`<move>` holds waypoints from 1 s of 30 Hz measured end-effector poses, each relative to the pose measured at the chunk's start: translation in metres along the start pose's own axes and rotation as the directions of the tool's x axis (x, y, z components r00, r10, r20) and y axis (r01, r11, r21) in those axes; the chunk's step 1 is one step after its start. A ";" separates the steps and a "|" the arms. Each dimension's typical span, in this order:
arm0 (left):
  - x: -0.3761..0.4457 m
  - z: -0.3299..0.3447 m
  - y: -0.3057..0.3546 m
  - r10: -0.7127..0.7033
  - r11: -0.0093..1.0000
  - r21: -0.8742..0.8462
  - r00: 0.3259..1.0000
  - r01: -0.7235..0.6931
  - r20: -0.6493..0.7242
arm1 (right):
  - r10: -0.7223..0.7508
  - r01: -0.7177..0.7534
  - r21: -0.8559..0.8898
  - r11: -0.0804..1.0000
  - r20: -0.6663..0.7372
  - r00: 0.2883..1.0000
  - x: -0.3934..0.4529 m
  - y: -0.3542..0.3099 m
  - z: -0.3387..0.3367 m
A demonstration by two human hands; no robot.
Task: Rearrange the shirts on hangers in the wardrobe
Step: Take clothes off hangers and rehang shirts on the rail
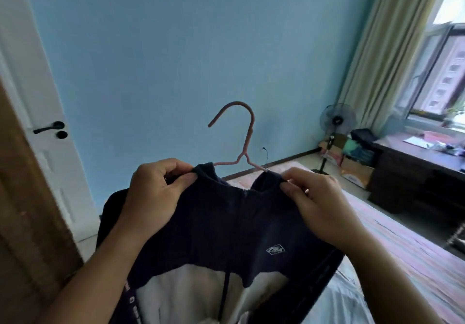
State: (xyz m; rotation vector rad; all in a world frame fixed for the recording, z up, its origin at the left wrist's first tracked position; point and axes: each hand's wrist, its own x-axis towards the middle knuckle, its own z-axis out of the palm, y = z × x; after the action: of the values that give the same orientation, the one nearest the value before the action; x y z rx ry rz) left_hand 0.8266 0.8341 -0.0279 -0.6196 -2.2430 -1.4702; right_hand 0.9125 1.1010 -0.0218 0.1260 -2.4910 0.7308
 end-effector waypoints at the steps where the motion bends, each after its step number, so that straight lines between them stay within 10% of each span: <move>1: 0.000 0.003 0.001 0.009 1.000 -0.018 0.999 -0.009 0.033 | 0.023 -0.023 -0.020 1.000 -0.017 1.000 -0.009 -0.002 -0.005; 18: -0.029 0.097 0.022 0.134 0.968 -0.249 0.917 -0.039 0.376 | 0.324 -0.355 -0.163 0.921 -0.187 0.927 -0.130 0.012 -0.060; 30: -0.026 0.292 -0.062 -0.131 0.962 -0.110 0.777 0.250 0.616 | 0.617 -0.601 -0.251 0.759 -0.020 0.787 -0.135 0.200 -0.019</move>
State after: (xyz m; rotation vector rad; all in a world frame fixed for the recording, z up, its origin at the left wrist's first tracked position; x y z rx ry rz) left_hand 0.7908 1.0781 -0.1989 -1.0794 -2.7274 -1.7904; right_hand 0.9907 1.2729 -0.1737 -0.8104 -2.6656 0.6535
